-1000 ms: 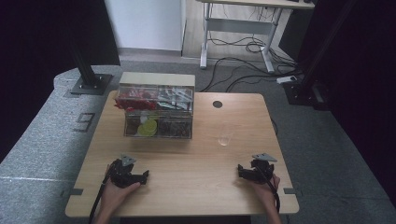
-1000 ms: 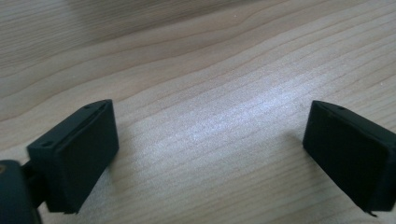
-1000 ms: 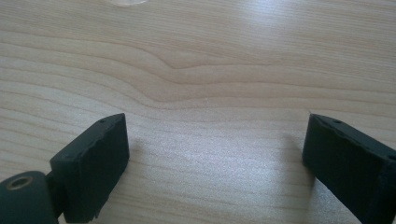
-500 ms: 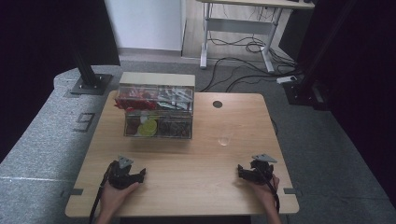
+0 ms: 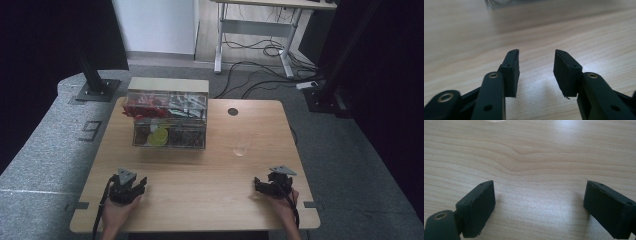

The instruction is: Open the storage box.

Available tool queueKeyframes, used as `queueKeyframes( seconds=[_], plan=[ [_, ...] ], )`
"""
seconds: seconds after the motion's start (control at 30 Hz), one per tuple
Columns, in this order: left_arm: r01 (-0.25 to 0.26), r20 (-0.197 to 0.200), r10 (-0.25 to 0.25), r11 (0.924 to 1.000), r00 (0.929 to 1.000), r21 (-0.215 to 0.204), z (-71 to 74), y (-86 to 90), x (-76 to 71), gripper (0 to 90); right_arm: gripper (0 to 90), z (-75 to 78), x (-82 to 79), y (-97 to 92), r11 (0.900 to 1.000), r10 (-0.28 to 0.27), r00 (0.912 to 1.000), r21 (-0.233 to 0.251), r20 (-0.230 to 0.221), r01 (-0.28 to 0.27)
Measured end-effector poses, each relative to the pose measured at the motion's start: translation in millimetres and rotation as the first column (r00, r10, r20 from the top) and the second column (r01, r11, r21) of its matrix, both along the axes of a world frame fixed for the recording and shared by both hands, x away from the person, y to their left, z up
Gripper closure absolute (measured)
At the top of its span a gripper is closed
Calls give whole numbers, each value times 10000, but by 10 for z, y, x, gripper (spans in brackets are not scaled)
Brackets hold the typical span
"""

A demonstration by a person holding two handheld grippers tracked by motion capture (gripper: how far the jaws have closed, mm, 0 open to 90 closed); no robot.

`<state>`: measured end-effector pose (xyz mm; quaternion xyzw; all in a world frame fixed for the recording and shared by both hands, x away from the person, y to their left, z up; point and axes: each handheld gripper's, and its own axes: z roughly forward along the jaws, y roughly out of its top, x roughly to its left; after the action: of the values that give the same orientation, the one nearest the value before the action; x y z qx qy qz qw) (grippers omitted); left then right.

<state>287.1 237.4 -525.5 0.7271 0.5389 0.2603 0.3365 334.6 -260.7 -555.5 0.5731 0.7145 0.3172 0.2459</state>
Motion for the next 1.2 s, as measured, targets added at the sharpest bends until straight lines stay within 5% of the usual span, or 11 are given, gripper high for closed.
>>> queueKeyframes(
  seconds=[0.2, 0.43, 0.57, 0.83, 1.2],
  plan=[
    [-54, 838, 69, 9998, 9965, -178, 146, 76, -106, 686, 103, 0, 0, 0, 10000, 4, 10000, -6, 0, -4],
    [350, 1149, -291, 9981, 9929, -497, 224, 108, -152, 780, 99, 0, 2, 1, 10000, 24, 10000, -5, -6, -24],
    [655, 759, -569, 9911, 9955, -1158, 252, 144, -111, 853, 100, 0, 1, 2, 10000, 22, 10000, -2, -6, -22],
    [868, 412, -813, 9837, 9958, -1573, 292, 132, 27, 900, 102, 0, -1, 5, 10000, 7, 10000, -8, 4, -7],
    [893, 228, -869, 9842, 9960, -1528, 390, 94, 255, 900, 102, 0, 1, 9, 10000, -15, 10000, -12, 7, 15]
  ],
)
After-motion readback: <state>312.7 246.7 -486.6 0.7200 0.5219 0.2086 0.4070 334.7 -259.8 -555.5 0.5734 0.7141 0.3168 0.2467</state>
